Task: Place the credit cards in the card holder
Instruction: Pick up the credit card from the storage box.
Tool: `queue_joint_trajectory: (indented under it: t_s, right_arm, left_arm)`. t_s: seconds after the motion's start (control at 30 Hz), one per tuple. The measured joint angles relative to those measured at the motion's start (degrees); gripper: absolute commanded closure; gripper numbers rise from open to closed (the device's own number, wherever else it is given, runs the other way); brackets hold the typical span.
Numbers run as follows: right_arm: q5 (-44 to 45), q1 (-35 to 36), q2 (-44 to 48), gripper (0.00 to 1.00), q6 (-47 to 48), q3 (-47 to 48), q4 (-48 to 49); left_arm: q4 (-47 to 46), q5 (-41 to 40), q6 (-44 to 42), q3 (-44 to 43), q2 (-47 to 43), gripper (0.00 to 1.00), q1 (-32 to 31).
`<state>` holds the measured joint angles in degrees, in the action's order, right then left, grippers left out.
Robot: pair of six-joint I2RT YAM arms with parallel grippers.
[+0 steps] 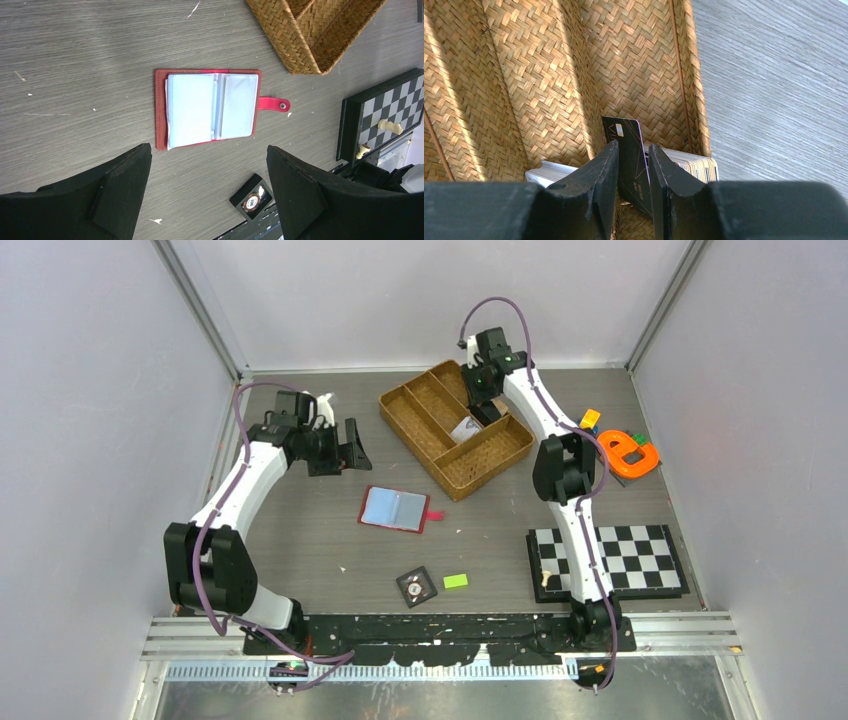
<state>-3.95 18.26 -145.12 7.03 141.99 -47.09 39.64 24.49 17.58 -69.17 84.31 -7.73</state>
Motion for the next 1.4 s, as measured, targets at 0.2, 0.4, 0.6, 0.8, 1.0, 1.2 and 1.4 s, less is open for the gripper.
queue_joint_trajectory:
  t_s: [0.2, 0.4, 0.6, 0.8, 1.0, 1.2, 1.4]
  right_arm:
    - [0.3, 0.0, -1.4, 0.66, 0.5, 0.0, -0.3]
    - [0.9, 0.2, -3.3, 0.68, 1.0, 0.6, 0.0]
    - [0.6, 0.4, -3.5, 0.87, 1.3, 0.9, -0.7]
    - [-2.2, 0.5, -3.0, 1.0, 0.5, 0.8, -0.8]
    - [-2.6, 0.7, -0.9, 1.0, 0.3, -0.7, 0.3]
    - [-1.9, 0.7, 5.7, 1.0, 0.0, -3.8, 2.7]
    - [-0.2, 0.9, 19.1, 1.0, -3.8, -10.2, 6.8]
  left_arm:
    - [0.0, 0.4, 0.0, 0.0, 0.0, 0.13, 0.0]
    - [0.0, 0.7, 0.0, 0.0, 0.0, 0.13, 0.0]
    - [0.0, 0.7, 0.1, 0.0, 0.0, 0.13, 0.0]
    - [0.0, 0.7, 0.1, 0.0, 0.0, 0.13, 0.0]
    - [-0.1, 0.9, 0.1, 0.0, 0.0, 0.13, 0.0]
    - [-0.5, 1.7, 0.3, 0.4, 0.0, 0.14, 0.0]
    - [-2.3, 4.1, 0.5, 1.8, -0.5, 0.16, 0.0]
